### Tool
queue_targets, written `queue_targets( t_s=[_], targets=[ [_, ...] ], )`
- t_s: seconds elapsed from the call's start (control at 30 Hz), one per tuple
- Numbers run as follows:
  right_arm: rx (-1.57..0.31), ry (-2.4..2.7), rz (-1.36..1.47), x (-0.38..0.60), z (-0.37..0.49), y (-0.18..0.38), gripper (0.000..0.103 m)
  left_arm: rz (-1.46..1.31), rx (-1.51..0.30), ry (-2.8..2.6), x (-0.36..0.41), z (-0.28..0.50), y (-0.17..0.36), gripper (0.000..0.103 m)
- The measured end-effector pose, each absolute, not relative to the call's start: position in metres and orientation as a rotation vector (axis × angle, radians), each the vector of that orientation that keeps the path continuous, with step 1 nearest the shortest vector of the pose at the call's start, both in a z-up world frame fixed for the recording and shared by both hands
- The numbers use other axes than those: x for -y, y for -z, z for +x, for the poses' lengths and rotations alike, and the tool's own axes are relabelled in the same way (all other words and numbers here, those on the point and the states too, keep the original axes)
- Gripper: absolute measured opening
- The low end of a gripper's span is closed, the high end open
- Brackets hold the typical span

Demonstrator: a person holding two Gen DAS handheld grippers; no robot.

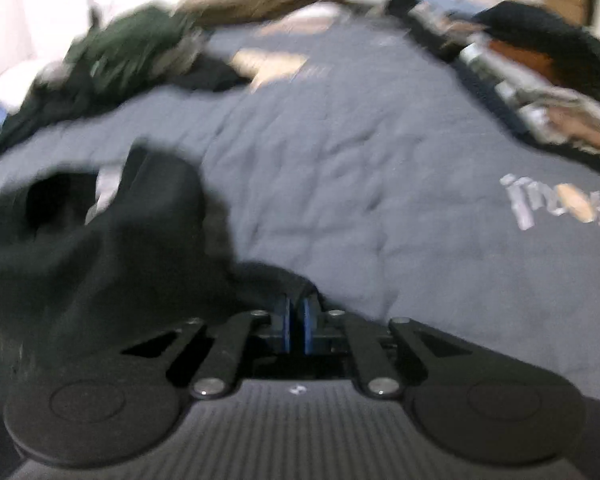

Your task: Fold clothes

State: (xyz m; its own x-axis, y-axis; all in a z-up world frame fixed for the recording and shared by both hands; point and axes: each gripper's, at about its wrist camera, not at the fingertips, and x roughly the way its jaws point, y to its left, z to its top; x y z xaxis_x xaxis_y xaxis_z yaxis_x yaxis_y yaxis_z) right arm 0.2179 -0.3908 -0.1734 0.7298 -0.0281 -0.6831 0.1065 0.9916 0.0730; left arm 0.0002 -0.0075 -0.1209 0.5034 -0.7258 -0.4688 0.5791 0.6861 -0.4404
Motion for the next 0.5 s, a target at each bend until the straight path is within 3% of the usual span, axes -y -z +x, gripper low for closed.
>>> queue_targets(
  t_s=[0.17, 0.37, 0.5],
  targets=[
    [-0.563, 0.204, 0.209, 0.415, 0.211, 0.145, 0.005, -0.241, -0.676, 0.794, 0.006, 0.001, 0.121, 0.086],
    [-0.662, 0.236, 0.198, 0.410, 0.228, 0.172, 0.009, -0.239, -0.676, 0.770, 0.005, 0.003, 0.122, 0.086],
    [-0.617, 0.199, 0.237, 0.404, 0.200, 0.150, 0.018, -0.261, -0.668, 0.718, -0.002, 0.009, 0.120, 0.086]
  ],
)
